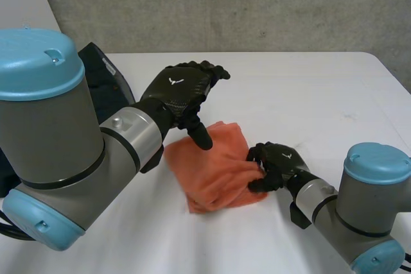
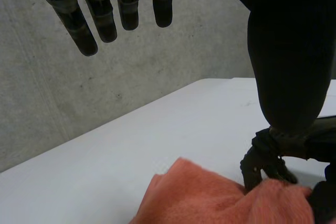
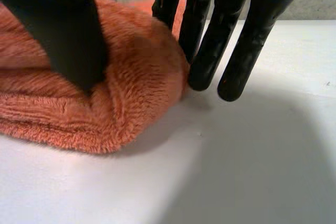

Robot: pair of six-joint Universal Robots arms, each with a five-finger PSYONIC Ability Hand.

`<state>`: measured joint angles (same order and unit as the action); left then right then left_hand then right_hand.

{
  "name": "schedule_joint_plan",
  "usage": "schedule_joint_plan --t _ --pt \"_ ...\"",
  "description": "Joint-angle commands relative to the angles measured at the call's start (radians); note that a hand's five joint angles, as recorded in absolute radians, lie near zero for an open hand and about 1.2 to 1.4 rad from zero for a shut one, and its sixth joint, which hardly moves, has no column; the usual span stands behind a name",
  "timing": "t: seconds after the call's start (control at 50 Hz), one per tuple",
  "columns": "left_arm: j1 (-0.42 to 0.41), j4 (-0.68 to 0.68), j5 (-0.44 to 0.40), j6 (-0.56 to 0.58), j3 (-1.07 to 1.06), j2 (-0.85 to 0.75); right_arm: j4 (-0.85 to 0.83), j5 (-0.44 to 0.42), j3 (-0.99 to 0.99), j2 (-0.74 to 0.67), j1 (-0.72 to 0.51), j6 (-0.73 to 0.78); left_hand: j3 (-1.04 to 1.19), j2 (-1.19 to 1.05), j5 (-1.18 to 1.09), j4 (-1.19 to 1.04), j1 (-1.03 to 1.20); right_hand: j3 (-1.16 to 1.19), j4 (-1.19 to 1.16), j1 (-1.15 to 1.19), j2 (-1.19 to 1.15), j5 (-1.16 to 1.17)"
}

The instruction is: Fold the laundry.

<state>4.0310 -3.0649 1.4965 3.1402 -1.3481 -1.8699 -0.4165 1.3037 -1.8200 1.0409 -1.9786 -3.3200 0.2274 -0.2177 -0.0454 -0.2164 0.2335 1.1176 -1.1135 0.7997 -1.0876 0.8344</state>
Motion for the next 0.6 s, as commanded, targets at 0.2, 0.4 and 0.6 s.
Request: schedule_joint_plan --t 0.2,0.4,0.6 --pt "0.008 -0.002 -0.001 0.004 0.0 0.002 0.136 -0.018 0.3 -0.08 0.017 0.161 -0.023 0.013 0.015 0.012 -0.029 0.279 -0.283 0.597 -0.309 0.387" --pt "0.017 -0.003 0.002 0.004 0.007 -0.011 0.283 -0.129 0.665 -0.286 0.164 0.361 -0.023 0.013 0.015 0.012 -0.029 0.279 -0.283 0.597 -0.309 0.387" --pt "0.016 -0.003 0.041 0.006 0.023 -0.031 0.353 -0.127 1.119 -0.538 0.369 0.392 -0.023 0.013 0.015 0.012 -0.029 0.279 -0.283 0.597 -0.309 0.387"
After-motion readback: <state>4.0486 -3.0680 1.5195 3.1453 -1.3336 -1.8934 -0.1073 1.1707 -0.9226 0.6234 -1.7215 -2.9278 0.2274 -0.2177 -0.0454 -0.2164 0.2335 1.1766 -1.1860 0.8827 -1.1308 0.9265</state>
